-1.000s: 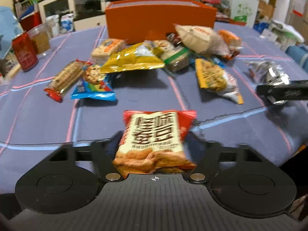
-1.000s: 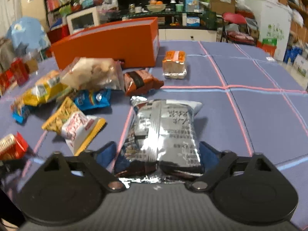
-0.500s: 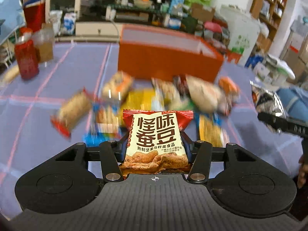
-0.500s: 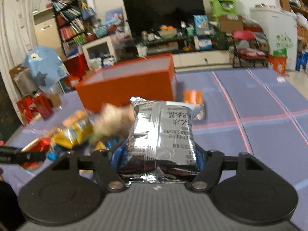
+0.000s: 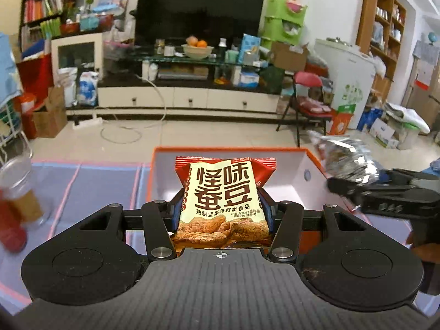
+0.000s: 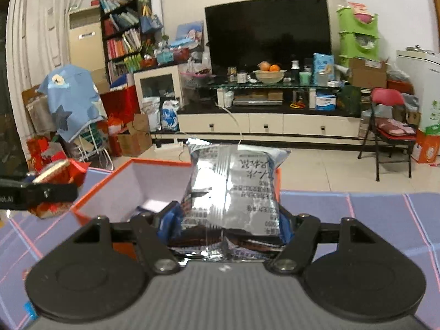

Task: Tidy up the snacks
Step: 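Carry both bags over the orange box and release them inside, then grasp the yellow chip bag with the left gripper while the right grasps the green pea bag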

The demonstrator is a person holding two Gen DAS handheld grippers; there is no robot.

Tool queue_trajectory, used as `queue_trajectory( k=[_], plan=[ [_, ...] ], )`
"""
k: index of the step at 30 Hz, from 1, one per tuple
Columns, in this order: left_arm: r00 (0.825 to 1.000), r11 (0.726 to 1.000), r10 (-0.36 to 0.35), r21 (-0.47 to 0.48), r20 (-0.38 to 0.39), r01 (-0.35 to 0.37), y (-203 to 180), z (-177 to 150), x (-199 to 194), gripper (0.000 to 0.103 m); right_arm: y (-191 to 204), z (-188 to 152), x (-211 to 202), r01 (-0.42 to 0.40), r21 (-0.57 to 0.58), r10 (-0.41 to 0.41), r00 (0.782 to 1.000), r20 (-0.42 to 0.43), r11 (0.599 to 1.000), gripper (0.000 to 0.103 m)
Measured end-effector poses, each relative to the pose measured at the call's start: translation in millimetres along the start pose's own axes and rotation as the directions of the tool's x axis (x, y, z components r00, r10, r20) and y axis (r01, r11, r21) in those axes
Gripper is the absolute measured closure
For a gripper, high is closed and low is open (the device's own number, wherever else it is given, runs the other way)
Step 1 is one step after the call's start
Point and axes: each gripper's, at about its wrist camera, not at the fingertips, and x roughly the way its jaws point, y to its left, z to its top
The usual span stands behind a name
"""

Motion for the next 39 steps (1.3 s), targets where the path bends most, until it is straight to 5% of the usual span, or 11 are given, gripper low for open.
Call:
queue_trajectory(
  k=[5,9,11,14,19,28,36,39],
  plan=[
    [0.999,1.0,-0.008,-0.002,-0.032,0.008,-0.9,13.7,63.6,0.09,2.6,0.2,51.2,-0.02,-0.027,0.018,0.998,-0.056,0.999,0.031],
    [0.989,0.985,-0.105,-0.151,-0.107,0.088,11.6,11.3,91.9,0.088,1.6,-3.5,50.9,-0.061,0.04,0.063,0.996,-0.055,0.997,0.022],
    [0.99,0.984,-0.113,-0.149,-0.084,0.1,10.5,7.5,76.2,0.077,4.6,-2.5,30.0,-0.078,0.043,0.079,0.997,-0.021,0.996,0.01],
    [0.998,0.993,-0.066,-0.095,-0.02,0.064,7.2,0.0,33.9,0.05,9.9,-8.9,-14.6,-0.074,-0.001,0.074,0.997,0.024,0.997,0.008],
    [0.999,0.996,-0.054,-0.064,0.006,0.054,10.5,-43.3,-42.8,0.046,6.0,-55.3,-86.0,-0.094,0.077,0.092,0.995,0.03,0.993,0.001],
    [0.996,1.0,0.01,0.011,-0.093,-0.009,1.5,-141.3,-85.2,0.047,-4.1,-150.3,-133.1,-0.054,0.328,0.085,0.993,-0.083,0.943,0.001],
    [0.994,0.998,0.056,0.01,-0.091,-0.055,3.4,-152.8,-61.0,0.089,-11.7,-159.4,-117.1,-0.017,0.297,0.063,0.987,-0.145,0.955,0.001],
    [0.997,0.998,0.044,-0.04,-0.059,-0.046,16.5,-144.7,-59.0,0.089,-12.2,-160.1,-109.3,-0.02,0.302,0.073,0.984,-0.164,0.953,0.001]
  ],
)
